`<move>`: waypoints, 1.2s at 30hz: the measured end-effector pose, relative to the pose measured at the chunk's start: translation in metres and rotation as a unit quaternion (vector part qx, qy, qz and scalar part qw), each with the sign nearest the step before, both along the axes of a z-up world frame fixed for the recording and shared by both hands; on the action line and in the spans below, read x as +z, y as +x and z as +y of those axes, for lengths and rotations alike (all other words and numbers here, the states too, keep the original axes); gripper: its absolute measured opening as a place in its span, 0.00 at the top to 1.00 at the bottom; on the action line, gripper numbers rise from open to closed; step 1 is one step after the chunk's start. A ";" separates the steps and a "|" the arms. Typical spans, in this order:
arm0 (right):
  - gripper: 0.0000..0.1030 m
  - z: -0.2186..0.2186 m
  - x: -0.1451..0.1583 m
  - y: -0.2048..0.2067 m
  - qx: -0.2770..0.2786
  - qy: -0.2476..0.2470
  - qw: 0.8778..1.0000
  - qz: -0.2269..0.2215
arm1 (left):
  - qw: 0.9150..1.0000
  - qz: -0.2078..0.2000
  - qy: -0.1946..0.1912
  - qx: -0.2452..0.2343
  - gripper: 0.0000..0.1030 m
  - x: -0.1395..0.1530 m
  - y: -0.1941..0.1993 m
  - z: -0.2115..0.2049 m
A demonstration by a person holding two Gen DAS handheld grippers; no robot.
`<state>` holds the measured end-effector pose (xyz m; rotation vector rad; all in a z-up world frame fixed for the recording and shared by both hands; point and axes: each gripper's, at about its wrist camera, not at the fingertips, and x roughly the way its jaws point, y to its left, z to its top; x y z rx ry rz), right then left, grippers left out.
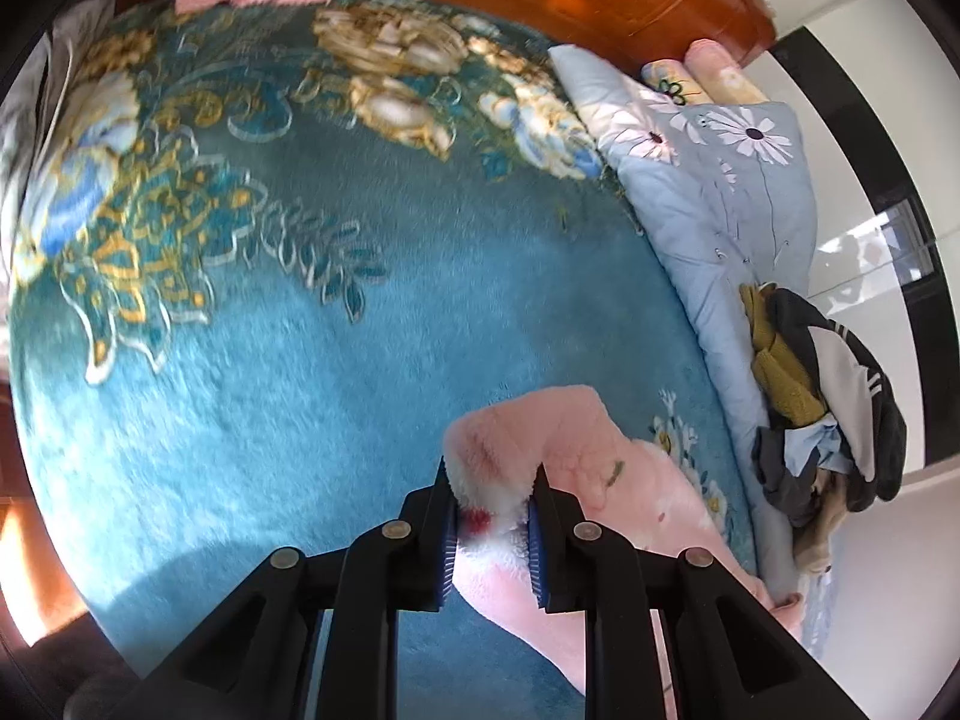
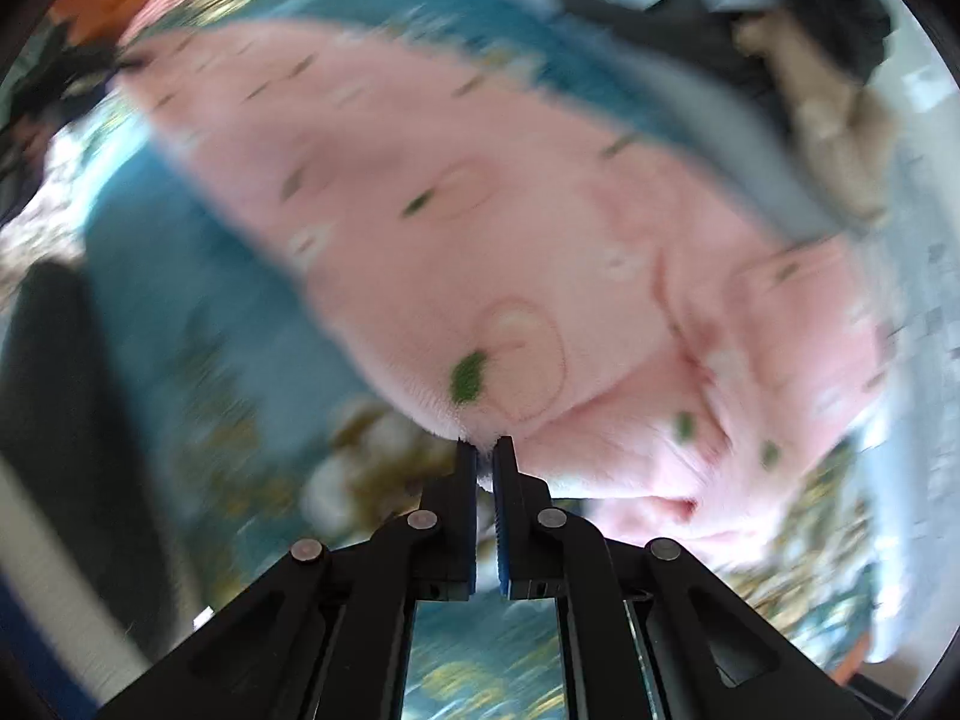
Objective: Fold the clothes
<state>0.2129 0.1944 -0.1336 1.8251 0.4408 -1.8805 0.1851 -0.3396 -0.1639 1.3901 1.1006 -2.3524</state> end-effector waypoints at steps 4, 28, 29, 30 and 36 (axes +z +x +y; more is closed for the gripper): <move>0.96 -0.019 -0.045 0.048 0.014 -0.018 0.995 -0.097 | 1.000 -0.011 -0.024 -0.008 0.80 -0.002 0.003 -0.003; 0.47 0.035 -0.045 0.040 -0.089 0.052 0.994 -0.039 | 0.996 -0.052 0.029 0.059 0.56 -0.031 0.032 -0.033; 0.47 0.031 -0.050 0.045 -0.076 0.063 0.994 -0.042 | 0.996 -0.052 0.025 0.066 0.56 -0.027 0.034 -0.037; 0.47 0.029 -0.055 0.048 -0.068 0.084 0.993 -0.035 | 0.996 -0.052 0.021 0.073 0.56 -0.023 0.036 -0.040; 0.48 0.048 -0.064 0.048 -0.104 0.185 0.977 -0.004 | 1.000 -0.003 -0.021 -0.001 0.54 0.015 0.022 0.006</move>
